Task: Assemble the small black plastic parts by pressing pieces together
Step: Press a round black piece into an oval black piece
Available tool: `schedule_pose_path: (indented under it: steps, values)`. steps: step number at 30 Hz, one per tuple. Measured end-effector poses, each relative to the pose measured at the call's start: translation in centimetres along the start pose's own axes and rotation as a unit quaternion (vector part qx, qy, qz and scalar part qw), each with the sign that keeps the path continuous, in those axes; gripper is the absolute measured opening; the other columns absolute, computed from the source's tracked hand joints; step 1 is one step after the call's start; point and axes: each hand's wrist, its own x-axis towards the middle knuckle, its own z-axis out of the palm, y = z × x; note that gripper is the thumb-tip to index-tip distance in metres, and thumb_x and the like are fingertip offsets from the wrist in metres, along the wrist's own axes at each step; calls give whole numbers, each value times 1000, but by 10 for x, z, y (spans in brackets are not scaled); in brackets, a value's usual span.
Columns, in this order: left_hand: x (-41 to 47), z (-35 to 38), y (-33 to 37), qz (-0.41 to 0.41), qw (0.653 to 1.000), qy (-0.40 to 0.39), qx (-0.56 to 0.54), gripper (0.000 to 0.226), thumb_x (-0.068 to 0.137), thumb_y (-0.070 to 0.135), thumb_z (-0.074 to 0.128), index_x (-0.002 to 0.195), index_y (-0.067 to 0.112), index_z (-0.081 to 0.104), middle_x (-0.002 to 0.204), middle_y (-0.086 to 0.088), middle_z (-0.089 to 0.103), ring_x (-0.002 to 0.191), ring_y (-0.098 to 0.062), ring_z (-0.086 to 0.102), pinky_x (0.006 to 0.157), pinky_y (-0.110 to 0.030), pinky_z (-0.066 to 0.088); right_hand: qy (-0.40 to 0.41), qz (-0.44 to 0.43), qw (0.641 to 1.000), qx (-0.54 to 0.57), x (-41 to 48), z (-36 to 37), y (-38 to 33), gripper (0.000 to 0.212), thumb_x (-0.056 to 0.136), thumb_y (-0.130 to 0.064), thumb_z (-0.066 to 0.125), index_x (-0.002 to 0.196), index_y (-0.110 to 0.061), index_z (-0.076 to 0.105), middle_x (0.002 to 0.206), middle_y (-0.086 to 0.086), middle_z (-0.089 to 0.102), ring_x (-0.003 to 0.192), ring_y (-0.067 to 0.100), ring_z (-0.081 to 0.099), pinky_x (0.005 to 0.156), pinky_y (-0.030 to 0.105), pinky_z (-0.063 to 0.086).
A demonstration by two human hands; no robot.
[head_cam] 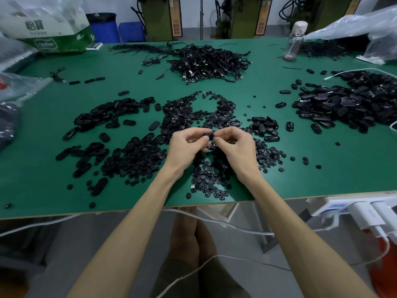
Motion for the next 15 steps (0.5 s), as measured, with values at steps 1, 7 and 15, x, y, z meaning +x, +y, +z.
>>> schedule_pose_path:
  steps: [1, 7, 15]
  values:
    - [0, 0, 0, 0, 1000, -2, 1, 22, 94, -3, 69, 115, 1, 76, 93, -13, 79, 82, -18, 75, 75, -29, 61, 1, 1, 1000, -5, 0, 0, -1, 6, 91, -16, 75, 94, -20, 77, 81, -3, 75, 78, 11, 68, 76, 30, 58]
    - [0, 0, 1, 2, 1000, -12, 1, 23, 93, -3, 70, 115, 0, 75, 96, -14, 79, 86, -26, 76, 78, -31, 62, 1, -10, 1000, -20, -2, 0, -3, 6, 92, -13, 74, 92, -20, 76, 80, -4, 74, 79, 10, 68, 79, 32, 57]
    - [-1, -1, -1, -3, 1000, -8, -23, 21, 94, -3, 69, 114, -1, 74, 93, -14, 78, 80, -19, 75, 80, -30, 61, -5, -105, 983, -149, -1, 7, -5, 5, 94, -8, 69, 94, -12, 72, 96, 3, 68, 102, 26, 59, 90, 36, 45]
